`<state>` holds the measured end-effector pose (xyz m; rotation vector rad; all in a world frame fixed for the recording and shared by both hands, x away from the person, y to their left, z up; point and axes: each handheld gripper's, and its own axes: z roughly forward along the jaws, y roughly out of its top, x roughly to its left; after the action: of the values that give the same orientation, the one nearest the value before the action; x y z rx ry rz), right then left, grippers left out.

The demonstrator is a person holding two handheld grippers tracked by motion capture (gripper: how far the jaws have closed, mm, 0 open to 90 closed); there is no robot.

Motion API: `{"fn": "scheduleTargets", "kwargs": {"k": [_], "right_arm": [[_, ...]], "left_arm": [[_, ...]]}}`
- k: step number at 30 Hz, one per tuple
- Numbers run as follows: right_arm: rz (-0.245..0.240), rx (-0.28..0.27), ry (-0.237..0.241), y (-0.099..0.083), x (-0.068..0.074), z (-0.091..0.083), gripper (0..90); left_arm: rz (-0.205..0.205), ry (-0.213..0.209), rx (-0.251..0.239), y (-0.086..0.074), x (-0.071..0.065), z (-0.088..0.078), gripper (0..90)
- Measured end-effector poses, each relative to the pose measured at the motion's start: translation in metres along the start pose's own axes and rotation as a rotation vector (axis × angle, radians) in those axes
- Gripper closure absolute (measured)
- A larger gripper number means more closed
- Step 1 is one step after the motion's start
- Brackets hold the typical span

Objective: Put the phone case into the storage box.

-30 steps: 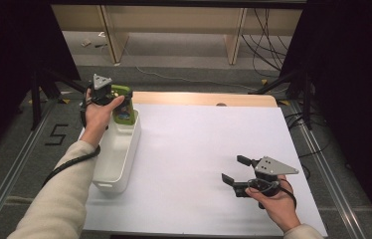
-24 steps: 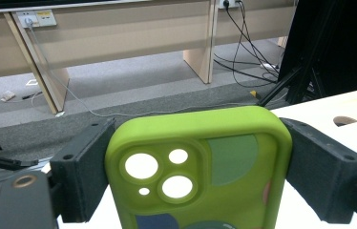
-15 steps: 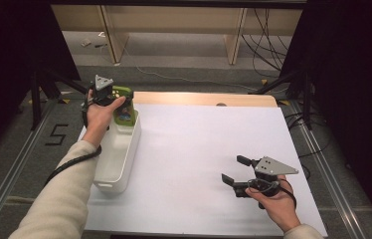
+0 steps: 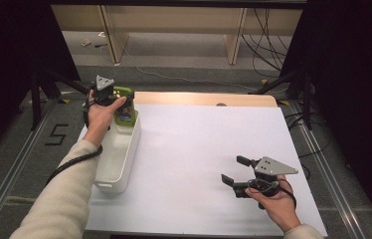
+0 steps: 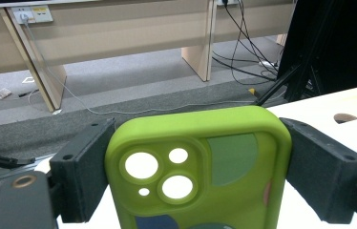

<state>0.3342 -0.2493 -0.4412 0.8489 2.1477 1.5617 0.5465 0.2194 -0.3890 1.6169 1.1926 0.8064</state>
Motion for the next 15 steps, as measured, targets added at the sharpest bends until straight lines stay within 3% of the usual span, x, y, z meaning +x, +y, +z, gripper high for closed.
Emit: {"fn": "scheduleTargets", "kwargs": {"k": [15], "right_arm": [[0.002, 0.002, 0.003, -0.0004, -0.0001, 0.0008, 15.5]], "left_arm": [[0.004, -0.002, 0.010, -0.0036, -0.0007, 0.0029, 15.6]]}}
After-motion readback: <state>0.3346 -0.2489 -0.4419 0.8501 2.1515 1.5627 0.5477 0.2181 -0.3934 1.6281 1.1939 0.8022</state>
